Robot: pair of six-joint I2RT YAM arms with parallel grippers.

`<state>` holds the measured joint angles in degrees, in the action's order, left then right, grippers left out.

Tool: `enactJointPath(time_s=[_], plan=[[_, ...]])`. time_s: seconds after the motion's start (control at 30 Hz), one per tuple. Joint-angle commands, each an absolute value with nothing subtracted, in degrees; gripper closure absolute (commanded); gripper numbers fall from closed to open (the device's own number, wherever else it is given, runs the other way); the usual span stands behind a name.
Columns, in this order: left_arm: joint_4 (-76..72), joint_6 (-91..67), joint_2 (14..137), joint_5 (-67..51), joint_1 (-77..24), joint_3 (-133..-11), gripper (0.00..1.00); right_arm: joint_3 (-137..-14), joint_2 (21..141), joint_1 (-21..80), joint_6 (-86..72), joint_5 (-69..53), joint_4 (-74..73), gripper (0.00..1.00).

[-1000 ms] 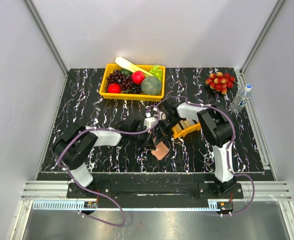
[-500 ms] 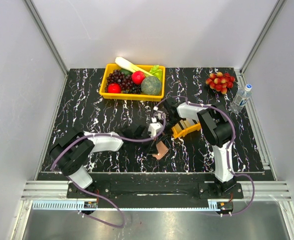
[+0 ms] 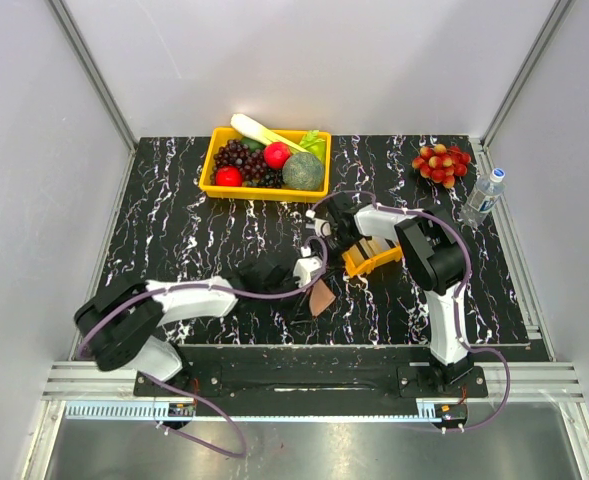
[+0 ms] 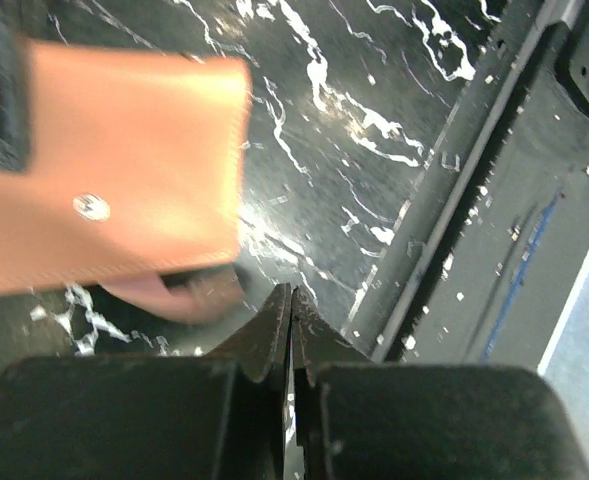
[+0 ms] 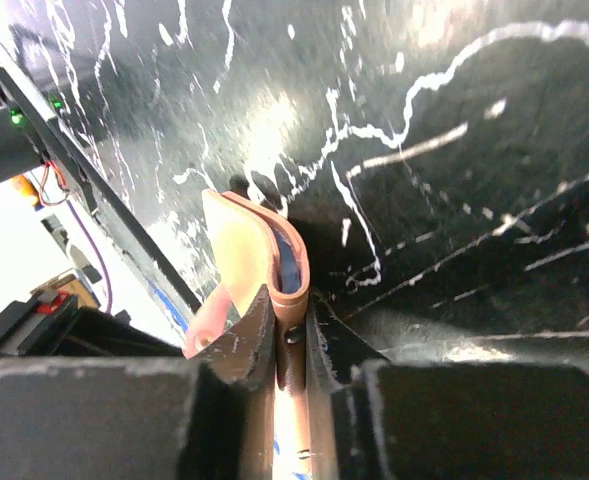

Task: Put the credit cards into the card holder
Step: Open the card holder at the center of the board.

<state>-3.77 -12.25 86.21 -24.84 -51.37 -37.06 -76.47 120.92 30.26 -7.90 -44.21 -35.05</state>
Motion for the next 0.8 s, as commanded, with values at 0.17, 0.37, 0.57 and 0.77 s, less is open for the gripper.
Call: enactJointPath(time_s=[0.17,0.37,0.57,0.77], plan=[[5.3,-18.9,69.5,-12.6,-52.1,-33.5,0.77,-83.4,119.4,29.2,-1.8,-40.6,-30.2,0.54],[10.2,-25.6,65.1,4.4,-49.0,-33.8,0.39,-82.7,113.8,29.2,-4.2,-31.2,-29.5,0.45],[9.4,-33.9,64.2,6.2,-44.2,-33.8,0.20,-73.3,104.8,29.2,-10.1,-24.3,-20.6,0.46],[5.0,-40.7,68.0,1.7,-43.6,-32.3,0.16,-68.2,102.9,29.9,-12.9,-26.1,-17.3,0.67]])
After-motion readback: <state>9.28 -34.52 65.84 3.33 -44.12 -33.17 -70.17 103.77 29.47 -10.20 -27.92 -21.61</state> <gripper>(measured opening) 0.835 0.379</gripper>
